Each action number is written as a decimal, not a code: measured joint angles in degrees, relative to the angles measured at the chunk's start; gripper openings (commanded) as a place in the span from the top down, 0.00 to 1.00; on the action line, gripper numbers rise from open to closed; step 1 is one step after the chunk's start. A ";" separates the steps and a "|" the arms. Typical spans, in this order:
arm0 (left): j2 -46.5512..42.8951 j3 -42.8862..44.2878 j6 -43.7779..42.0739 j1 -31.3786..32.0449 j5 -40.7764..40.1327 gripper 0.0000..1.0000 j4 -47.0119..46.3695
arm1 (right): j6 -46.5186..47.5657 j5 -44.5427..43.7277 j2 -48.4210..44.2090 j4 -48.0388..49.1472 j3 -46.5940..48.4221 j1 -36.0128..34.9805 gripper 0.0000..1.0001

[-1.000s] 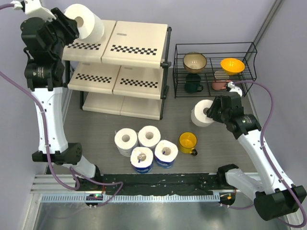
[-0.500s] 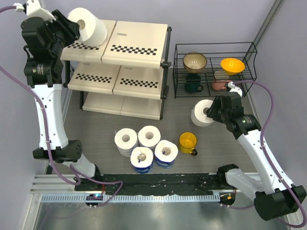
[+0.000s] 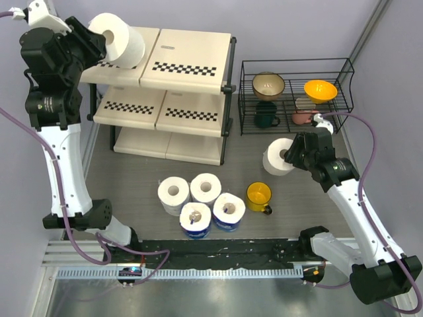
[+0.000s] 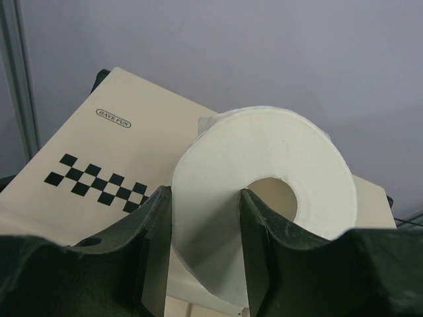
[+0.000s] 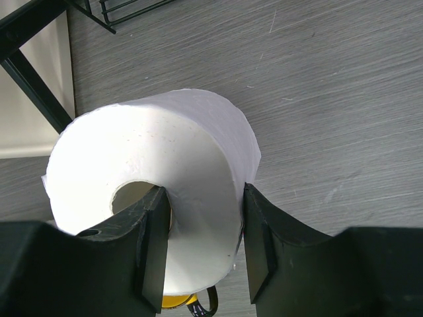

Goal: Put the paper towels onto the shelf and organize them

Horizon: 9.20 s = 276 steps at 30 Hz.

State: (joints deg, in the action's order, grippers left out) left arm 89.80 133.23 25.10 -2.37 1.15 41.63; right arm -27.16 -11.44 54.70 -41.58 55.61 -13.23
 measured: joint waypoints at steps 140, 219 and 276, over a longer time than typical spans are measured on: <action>-39.32 -60.35 0.72 22.14 -4.68 0.00 -4.85 | 7.39 5.07 26.64 -8.15 25.94 -42.86 0.92; -31.82 -72.48 6.36 64.87 -24.11 0.00 2.80 | -7.13 -33.55 -10.78 -8.57 21.66 -43.17 0.31; -13.07 0.24 -28.72 62.71 -38.32 0.64 -0.70 | -13.33 -40.26 -3.41 -17.44 15.04 -42.53 0.34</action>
State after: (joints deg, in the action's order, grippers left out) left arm 76.73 133.47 -3.62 60.34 -37.17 40.93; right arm -40.49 -51.70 51.29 -59.02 70.65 -55.77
